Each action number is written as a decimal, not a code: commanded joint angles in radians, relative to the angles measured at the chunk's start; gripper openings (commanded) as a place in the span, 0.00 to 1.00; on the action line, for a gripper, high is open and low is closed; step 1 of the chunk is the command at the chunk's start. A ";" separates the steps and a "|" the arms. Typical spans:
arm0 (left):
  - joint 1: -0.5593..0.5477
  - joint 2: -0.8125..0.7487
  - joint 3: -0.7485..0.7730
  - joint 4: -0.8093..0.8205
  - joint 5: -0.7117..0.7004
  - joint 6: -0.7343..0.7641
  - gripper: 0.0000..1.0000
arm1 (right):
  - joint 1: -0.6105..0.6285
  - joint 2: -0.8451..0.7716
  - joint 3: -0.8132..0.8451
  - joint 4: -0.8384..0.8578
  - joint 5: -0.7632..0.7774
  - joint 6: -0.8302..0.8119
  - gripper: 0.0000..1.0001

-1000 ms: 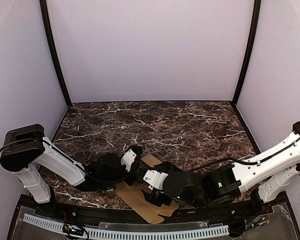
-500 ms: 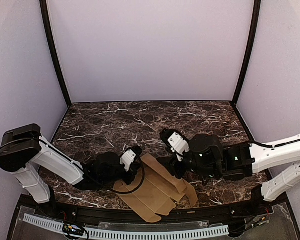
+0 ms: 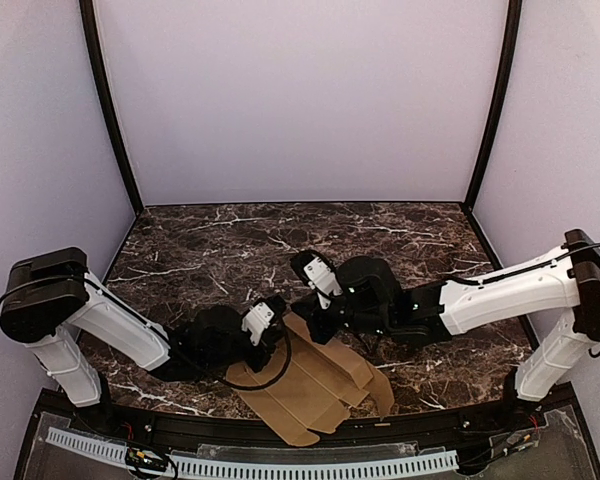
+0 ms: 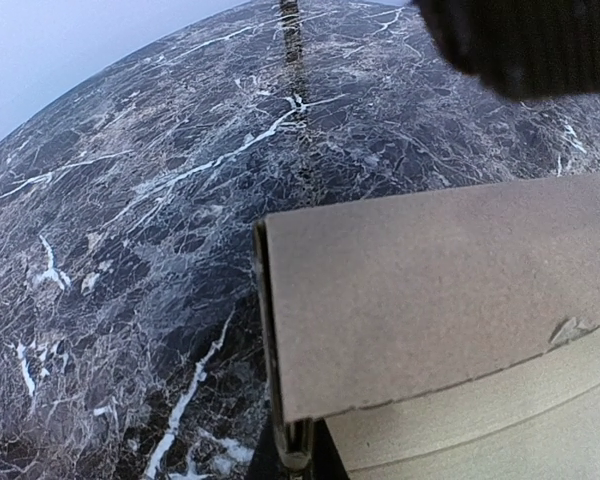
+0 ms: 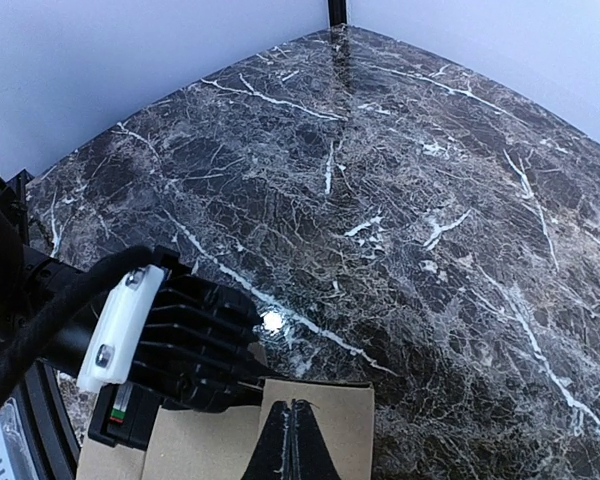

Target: Fold the paper box

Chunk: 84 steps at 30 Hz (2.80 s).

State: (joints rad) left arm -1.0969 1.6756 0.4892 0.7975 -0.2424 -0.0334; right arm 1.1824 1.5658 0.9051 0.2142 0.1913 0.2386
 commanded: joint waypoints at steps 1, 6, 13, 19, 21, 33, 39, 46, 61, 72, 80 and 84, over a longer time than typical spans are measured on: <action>0.003 0.025 0.006 -0.002 0.017 0.004 0.01 | -0.034 0.051 0.028 0.088 -0.053 0.044 0.00; 0.003 0.043 0.011 0.009 0.020 -0.009 0.01 | -0.072 0.110 0.013 0.134 -0.085 0.073 0.00; 0.003 0.071 0.007 0.040 0.018 -0.037 0.01 | -0.072 0.187 0.012 0.189 -0.143 0.110 0.00; 0.002 0.079 0.007 0.048 0.011 -0.043 0.01 | -0.069 0.196 0.002 0.195 -0.151 0.132 0.00; 0.003 0.082 0.005 0.054 0.008 -0.048 0.03 | -0.064 0.196 0.005 0.185 -0.136 0.131 0.00; 0.002 0.121 0.034 0.133 -0.004 -0.052 0.25 | -0.031 0.229 -0.013 0.163 -0.081 0.182 0.00; 0.003 0.140 0.047 0.179 0.003 -0.058 0.26 | -0.031 0.237 -0.015 0.140 -0.053 0.196 0.00; 0.003 0.165 0.050 0.218 -0.016 -0.059 0.09 | -0.031 0.229 -0.023 0.134 -0.044 0.203 0.00; 0.003 0.170 0.035 0.228 -0.042 -0.071 0.01 | -0.029 0.147 -0.033 0.113 -0.030 0.208 0.00; 0.001 0.140 0.015 0.184 -0.168 -0.115 0.01 | -0.006 0.045 -0.066 0.094 -0.038 0.218 0.02; 0.001 0.145 0.026 0.156 -0.181 -0.131 0.01 | 0.000 0.146 -0.062 0.086 -0.024 0.244 0.00; 0.001 0.148 0.028 0.137 -0.200 -0.142 0.01 | 0.001 0.148 -0.082 0.106 -0.027 0.257 0.00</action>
State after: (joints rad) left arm -1.0969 1.8416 0.5213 1.0023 -0.4118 -0.1585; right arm 1.1767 1.6955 0.8558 0.3271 0.1566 0.4732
